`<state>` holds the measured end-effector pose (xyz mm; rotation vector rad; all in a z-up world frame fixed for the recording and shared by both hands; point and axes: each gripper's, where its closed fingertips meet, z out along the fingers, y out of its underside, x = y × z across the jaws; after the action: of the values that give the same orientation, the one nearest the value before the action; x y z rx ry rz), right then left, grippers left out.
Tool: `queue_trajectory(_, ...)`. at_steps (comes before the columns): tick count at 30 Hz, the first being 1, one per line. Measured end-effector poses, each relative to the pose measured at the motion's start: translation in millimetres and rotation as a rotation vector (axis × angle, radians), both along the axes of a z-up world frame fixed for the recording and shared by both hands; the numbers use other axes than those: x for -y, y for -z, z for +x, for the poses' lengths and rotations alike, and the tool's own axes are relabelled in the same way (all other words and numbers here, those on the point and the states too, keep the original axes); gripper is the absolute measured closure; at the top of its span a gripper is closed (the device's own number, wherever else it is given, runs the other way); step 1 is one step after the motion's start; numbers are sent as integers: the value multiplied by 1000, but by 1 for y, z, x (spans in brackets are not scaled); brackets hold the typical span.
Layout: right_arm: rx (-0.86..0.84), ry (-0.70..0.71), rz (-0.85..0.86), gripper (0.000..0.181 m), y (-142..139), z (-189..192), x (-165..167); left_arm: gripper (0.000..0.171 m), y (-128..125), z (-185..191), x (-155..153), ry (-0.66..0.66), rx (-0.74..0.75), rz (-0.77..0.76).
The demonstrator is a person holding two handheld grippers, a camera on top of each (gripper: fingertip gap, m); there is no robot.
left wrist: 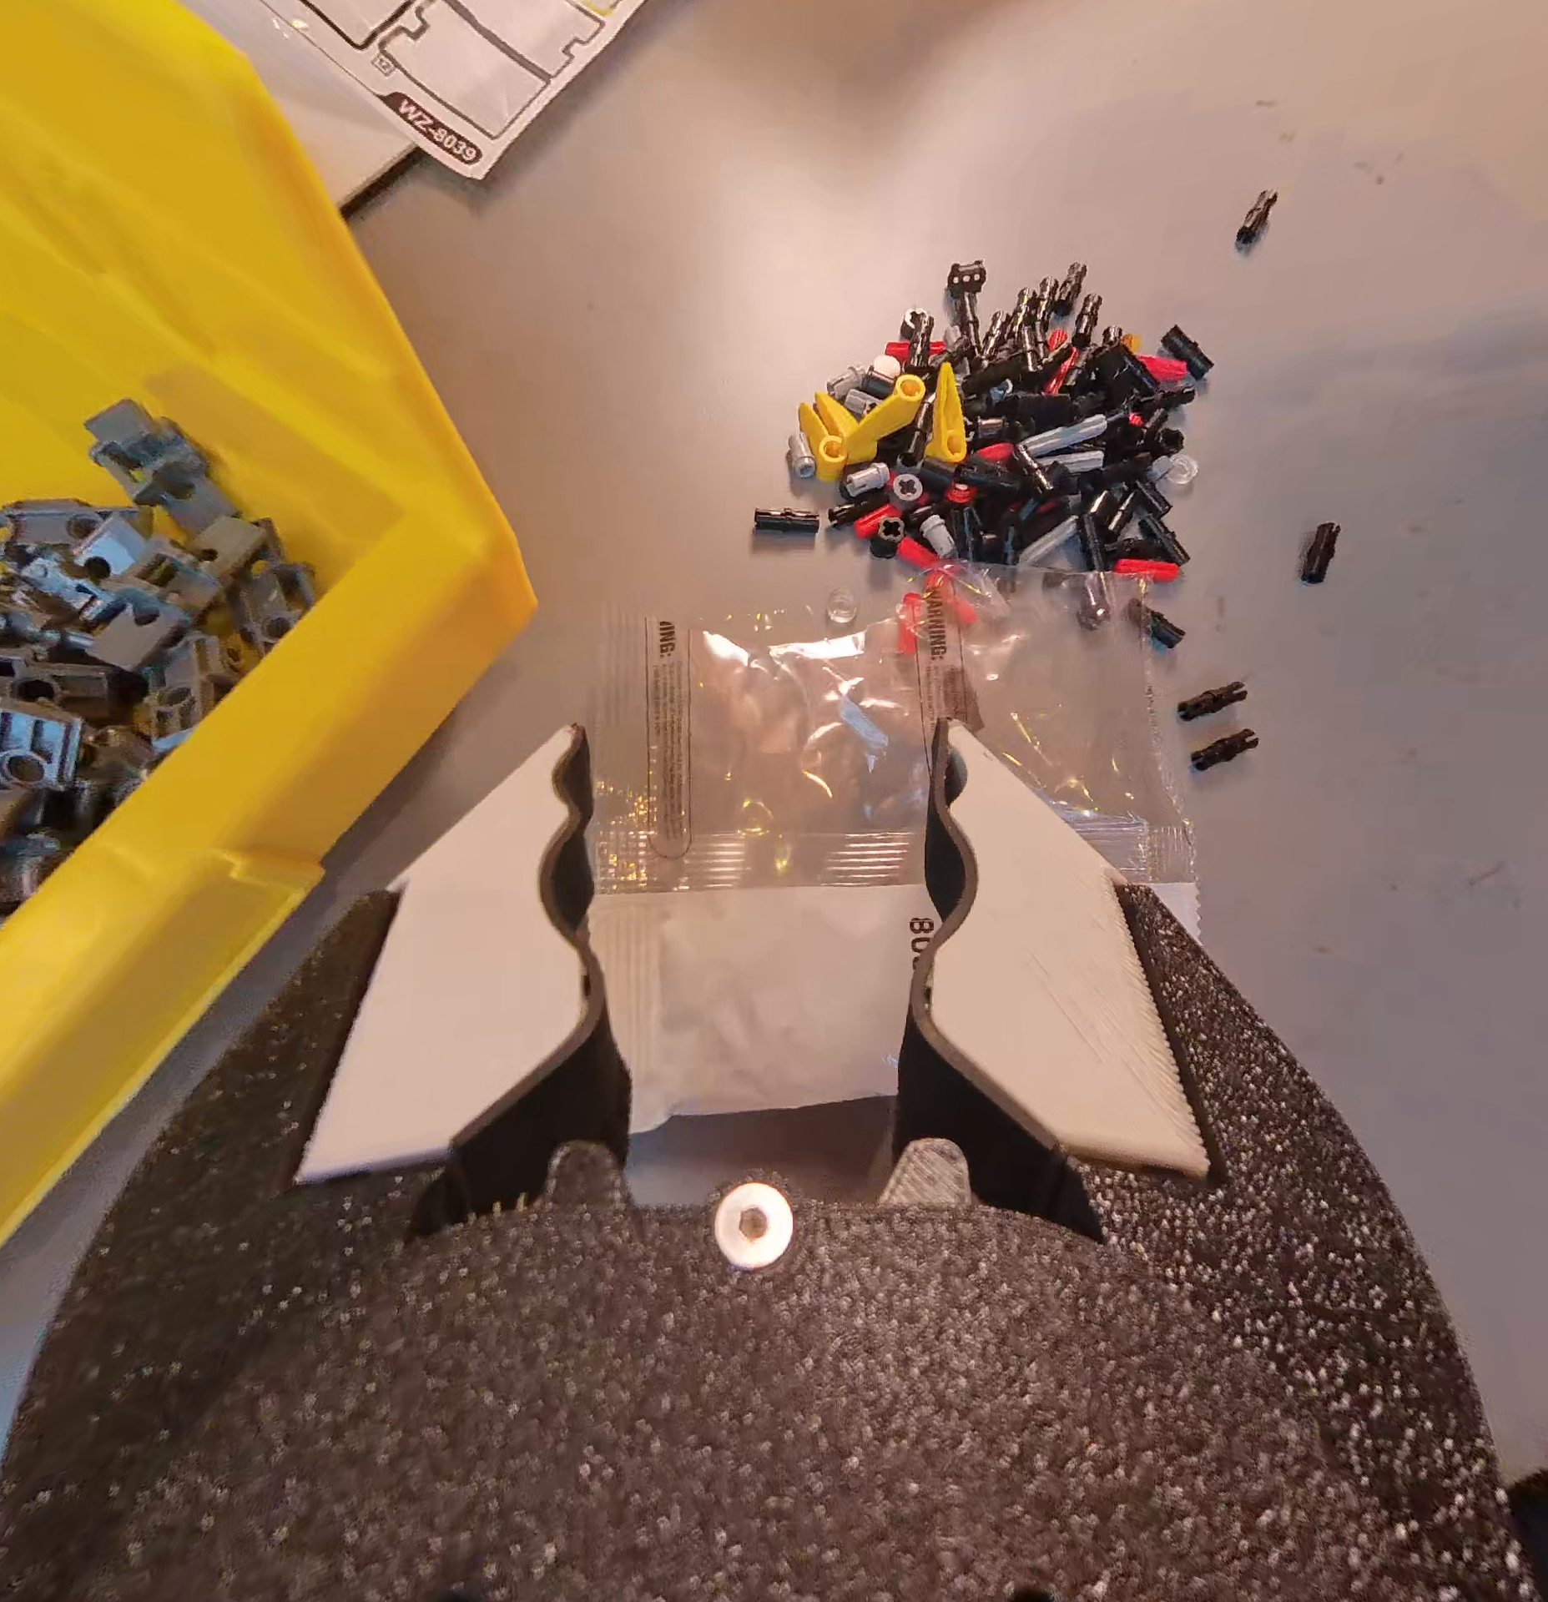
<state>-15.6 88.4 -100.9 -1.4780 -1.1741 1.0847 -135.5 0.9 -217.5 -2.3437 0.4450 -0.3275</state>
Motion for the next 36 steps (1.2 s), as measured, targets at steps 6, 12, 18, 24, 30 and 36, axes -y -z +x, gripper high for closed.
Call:
queue_trajectory(6, 23, -26, -31, 132, 15, 0, 4, 120, -3, -6, 8, 37, 37, 5)
queue_trajectory(12, 4, -75, -65, 133, 10, -5, 20, 166, -4, -19, 14, 14, 81, 8)
queue_trajectory(18, 10, -96, -40, 133, 8, -5, 26, 171, -13, -16, 18, 49, 96, 26)
queue_trajectory(24, -87, -88, -7, 123, -27, 4, 25, 171, -84, -14, 16, 48, 258, 266)
queue_trajectory(30, -78, -225, 12, 115, -47, 9, 53, 171, -176, 13, 25, 112, 404, 559)
queue_trajectory(36, -46, -298, -22, 114, -25, 13, 78, 171, -221, 59, 43, 172, 521, 703)
